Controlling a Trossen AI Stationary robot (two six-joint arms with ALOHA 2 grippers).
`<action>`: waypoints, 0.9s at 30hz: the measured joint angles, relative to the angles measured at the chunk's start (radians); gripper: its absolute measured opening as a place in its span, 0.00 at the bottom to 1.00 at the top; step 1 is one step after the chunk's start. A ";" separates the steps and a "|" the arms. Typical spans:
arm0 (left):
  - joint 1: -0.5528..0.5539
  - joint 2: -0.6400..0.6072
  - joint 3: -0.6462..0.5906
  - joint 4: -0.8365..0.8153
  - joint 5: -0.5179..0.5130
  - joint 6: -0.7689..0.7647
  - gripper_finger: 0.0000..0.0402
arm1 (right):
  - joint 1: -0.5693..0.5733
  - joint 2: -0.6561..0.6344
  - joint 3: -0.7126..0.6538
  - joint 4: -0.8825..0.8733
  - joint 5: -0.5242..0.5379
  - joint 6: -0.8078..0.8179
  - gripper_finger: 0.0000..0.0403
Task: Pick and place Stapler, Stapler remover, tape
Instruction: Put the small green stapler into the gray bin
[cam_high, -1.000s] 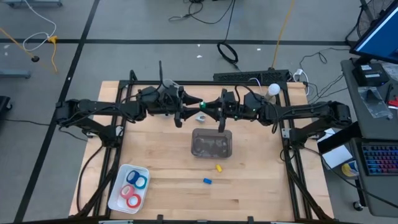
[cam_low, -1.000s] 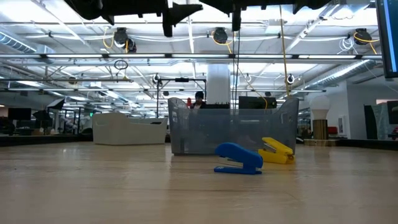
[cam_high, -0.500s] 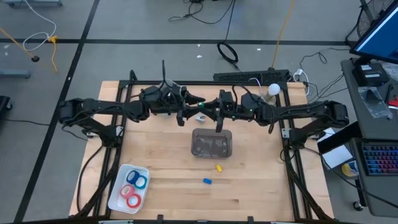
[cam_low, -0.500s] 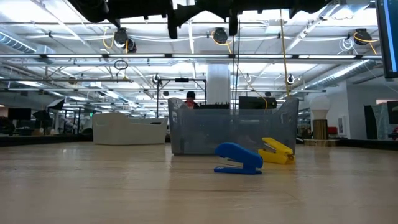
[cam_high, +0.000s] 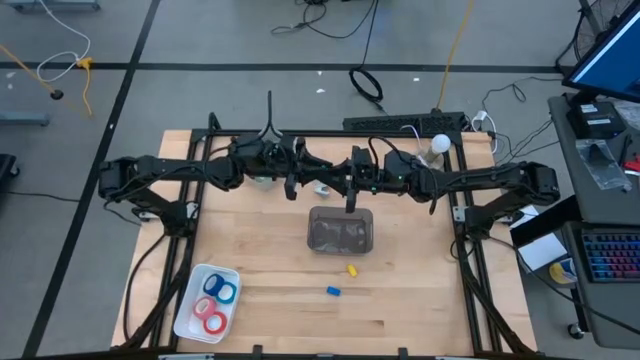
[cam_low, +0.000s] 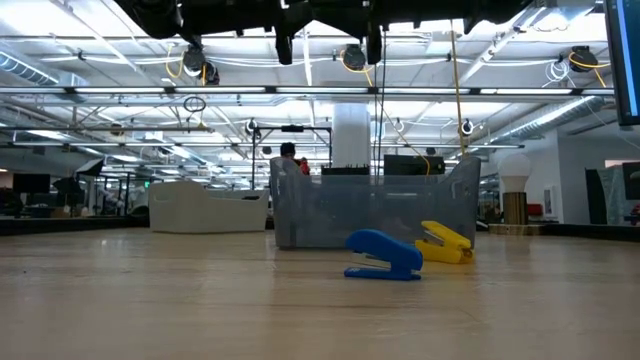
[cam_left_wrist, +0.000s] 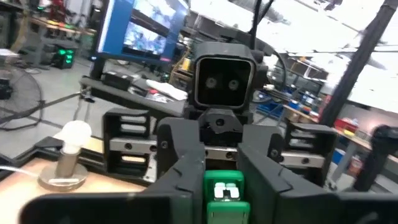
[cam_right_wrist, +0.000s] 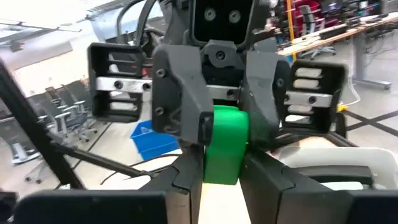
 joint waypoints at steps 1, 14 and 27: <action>0.003 -0.001 0.001 -0.004 0.009 0.001 0.18 | 0.000 0.000 0.000 -0.003 -0.004 -0.003 0.21; 0.025 0.000 0.001 -0.058 0.004 0.027 0.17 | -0.019 0.000 0.000 -0.048 0.005 -0.028 0.31; 0.146 -0.021 -0.001 -0.247 -0.050 0.096 0.17 | -0.045 -0.008 0.000 -0.193 0.001 -0.036 0.51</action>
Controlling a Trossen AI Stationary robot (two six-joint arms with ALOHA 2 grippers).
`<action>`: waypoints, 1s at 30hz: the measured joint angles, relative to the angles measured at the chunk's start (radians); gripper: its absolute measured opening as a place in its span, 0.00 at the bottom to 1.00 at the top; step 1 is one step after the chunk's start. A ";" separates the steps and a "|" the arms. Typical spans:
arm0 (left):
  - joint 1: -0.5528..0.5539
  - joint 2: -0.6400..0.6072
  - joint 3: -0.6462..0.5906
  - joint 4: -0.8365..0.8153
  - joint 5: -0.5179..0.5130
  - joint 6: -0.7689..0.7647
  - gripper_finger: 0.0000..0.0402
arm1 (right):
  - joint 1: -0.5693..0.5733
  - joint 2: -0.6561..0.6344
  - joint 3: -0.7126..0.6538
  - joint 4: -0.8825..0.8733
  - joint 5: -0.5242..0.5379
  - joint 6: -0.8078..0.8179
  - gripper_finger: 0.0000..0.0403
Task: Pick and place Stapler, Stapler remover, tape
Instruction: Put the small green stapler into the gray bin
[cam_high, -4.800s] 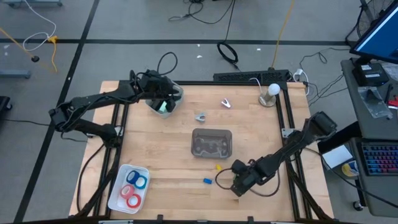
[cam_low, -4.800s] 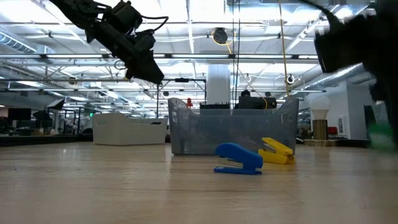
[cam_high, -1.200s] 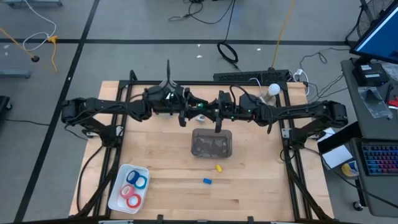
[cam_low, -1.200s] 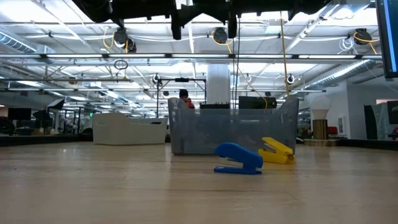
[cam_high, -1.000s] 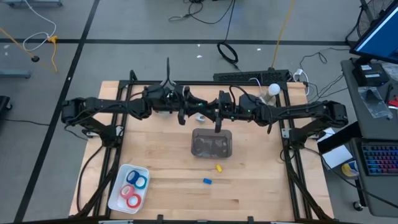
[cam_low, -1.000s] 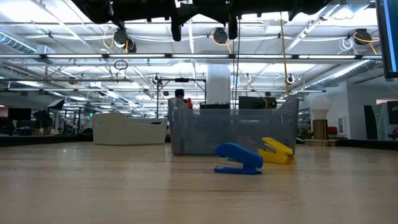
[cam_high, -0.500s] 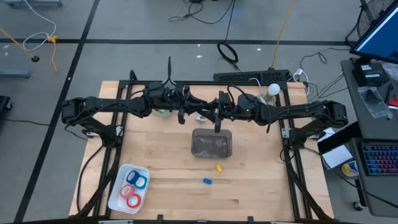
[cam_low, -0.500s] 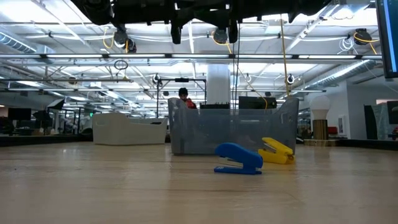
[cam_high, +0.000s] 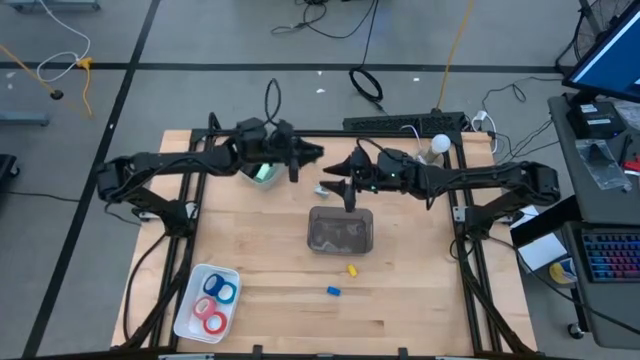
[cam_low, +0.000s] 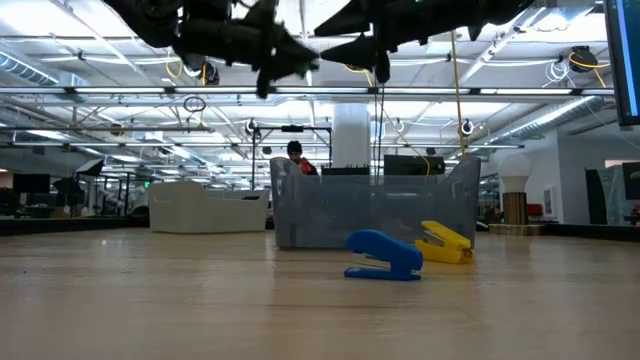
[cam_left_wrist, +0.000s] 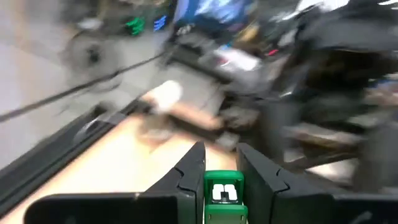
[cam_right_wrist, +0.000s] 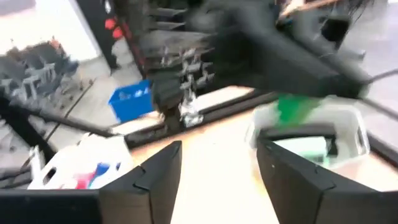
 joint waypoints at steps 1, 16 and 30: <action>0.012 -0.008 0.000 -0.056 -0.026 0.009 0.17 | -0.002 -0.005 0.000 -0.025 -0.003 0.000 0.53; 0.226 0.059 -0.001 -0.539 -0.386 0.007 0.17 | -0.051 -0.022 0.001 -0.080 0.006 -0.027 0.59; 0.244 0.267 0.000 -0.376 -0.458 0.178 0.18 | -0.064 -0.022 0.000 -0.080 0.006 -0.024 0.60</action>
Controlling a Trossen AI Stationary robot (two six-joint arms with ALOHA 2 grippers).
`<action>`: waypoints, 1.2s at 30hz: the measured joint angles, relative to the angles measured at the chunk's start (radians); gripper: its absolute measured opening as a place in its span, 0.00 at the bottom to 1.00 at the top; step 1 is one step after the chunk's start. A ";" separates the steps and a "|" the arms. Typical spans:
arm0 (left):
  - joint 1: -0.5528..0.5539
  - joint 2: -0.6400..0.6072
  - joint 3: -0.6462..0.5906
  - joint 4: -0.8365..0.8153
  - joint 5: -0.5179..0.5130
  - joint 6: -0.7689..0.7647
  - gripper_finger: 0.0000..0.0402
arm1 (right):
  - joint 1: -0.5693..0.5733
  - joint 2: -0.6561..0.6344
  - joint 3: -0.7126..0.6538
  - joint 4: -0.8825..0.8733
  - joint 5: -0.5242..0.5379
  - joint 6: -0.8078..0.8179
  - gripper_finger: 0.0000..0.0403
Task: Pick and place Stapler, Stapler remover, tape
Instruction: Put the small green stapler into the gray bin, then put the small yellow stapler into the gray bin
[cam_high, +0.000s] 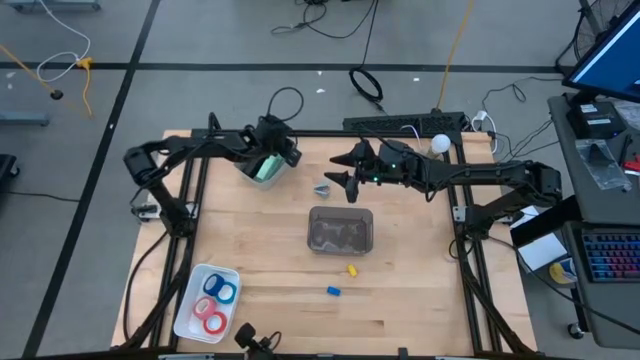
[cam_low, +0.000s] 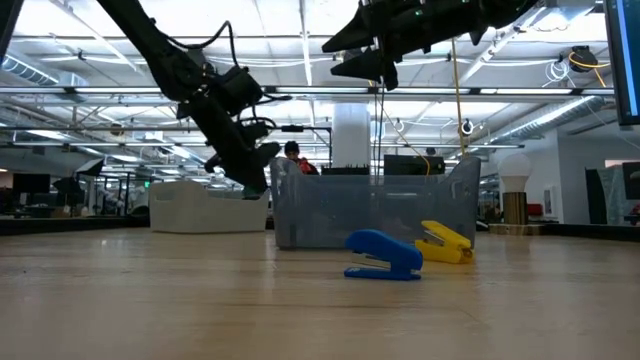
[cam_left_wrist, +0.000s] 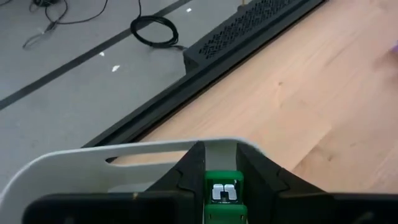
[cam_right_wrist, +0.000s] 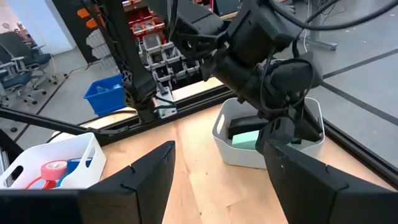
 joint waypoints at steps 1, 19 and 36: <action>0.003 0.009 0.000 0.004 0.000 0.007 0.17 | 0.000 0.000 0.000 0.000 0.000 0.000 0.60; 0.013 0.023 0.000 0.013 -0.003 0.055 0.39 | 0.000 0.000 0.000 0.007 0.000 -0.001 0.60; 0.010 -0.380 0.000 -0.006 0.414 -0.087 0.41 | -0.031 -0.016 0.035 -0.636 -0.062 -0.334 0.58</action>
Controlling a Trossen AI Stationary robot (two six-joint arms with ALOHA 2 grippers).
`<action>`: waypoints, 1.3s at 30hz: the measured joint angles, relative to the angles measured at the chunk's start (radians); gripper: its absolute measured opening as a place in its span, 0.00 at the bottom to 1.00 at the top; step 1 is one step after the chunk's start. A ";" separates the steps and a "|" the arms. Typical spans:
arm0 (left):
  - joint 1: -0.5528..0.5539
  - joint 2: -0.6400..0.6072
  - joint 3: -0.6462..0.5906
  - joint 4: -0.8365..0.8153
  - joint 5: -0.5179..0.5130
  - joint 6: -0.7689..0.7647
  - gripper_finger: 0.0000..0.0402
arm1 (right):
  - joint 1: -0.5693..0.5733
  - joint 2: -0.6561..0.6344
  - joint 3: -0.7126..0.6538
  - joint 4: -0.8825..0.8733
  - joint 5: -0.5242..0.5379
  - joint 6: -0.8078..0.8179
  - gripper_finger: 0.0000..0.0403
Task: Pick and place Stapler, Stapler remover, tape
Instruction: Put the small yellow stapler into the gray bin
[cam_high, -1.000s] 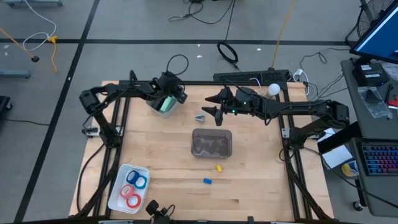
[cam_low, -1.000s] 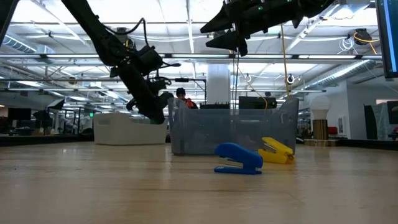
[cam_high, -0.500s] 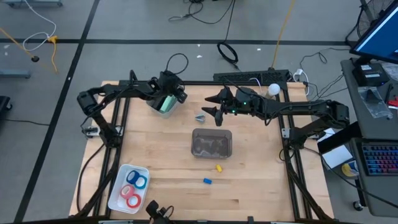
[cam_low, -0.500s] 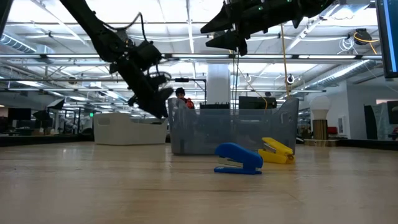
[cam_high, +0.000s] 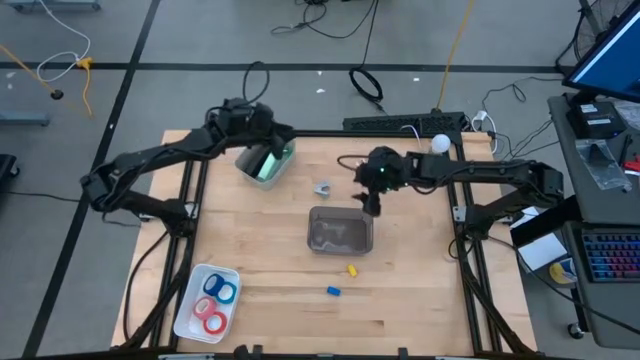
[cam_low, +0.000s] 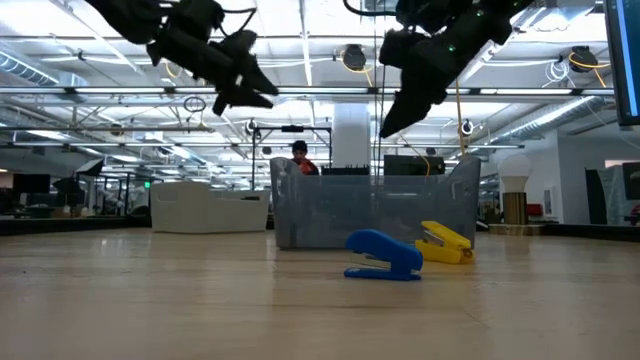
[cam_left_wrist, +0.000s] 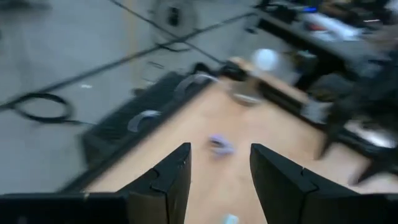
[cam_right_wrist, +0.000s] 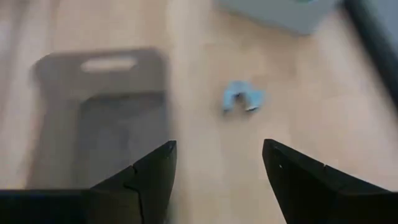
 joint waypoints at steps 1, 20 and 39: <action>-0.003 -0.011 0.000 -0.008 0.037 -0.009 0.41 | 0.003 0.000 0.000 -0.015 -0.035 -0.012 0.58; -0.131 -0.033 0.000 -0.169 0.147 0.053 0.41 | 0.354 -0.082 0.012 -0.161 -0.135 0.107 0.54; -0.156 -0.033 0.000 -0.221 0.156 0.114 0.41 | 0.733 0.142 0.023 0.070 -0.052 1.088 0.51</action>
